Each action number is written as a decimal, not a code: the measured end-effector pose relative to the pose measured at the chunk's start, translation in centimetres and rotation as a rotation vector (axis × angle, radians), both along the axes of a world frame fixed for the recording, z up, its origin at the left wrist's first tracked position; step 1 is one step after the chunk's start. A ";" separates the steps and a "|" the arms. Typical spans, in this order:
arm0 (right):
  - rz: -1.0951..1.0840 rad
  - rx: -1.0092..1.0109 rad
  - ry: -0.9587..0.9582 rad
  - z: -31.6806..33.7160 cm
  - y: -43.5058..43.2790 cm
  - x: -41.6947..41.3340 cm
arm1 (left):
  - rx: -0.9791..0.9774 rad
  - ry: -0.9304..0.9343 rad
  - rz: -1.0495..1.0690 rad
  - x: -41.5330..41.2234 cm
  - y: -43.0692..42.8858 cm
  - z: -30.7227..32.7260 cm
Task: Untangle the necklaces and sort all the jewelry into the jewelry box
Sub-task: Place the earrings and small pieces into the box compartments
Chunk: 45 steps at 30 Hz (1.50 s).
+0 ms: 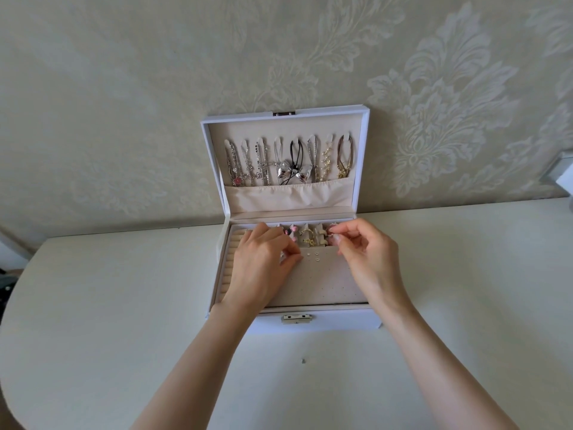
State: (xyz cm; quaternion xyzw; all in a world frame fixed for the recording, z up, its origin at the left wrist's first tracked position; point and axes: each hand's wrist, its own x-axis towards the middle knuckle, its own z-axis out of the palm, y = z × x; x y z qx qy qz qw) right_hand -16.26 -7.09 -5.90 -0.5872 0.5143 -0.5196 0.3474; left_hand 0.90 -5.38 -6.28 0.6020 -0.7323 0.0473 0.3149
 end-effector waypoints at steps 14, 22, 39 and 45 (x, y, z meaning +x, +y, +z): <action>0.008 -0.066 0.084 0.1 0.5 0.1 | -0.041 -0.243 -0.129 0.8 3.3 -0.3; 0.041 -0.329 0.289 -1.7 8.4 -2.0 | -0.261 0.028 -0.130 0.8 8.6 -1.1; 0.230 -0.003 0.378 -6.1 10.7 -1.6 | 0.243 0.191 -0.140 -0.9 11.6 -5.5; 0.248 0.015 0.393 -6.0 10.9 -1.5 | 0.219 0.210 -0.166 -1.1 11.5 -5.5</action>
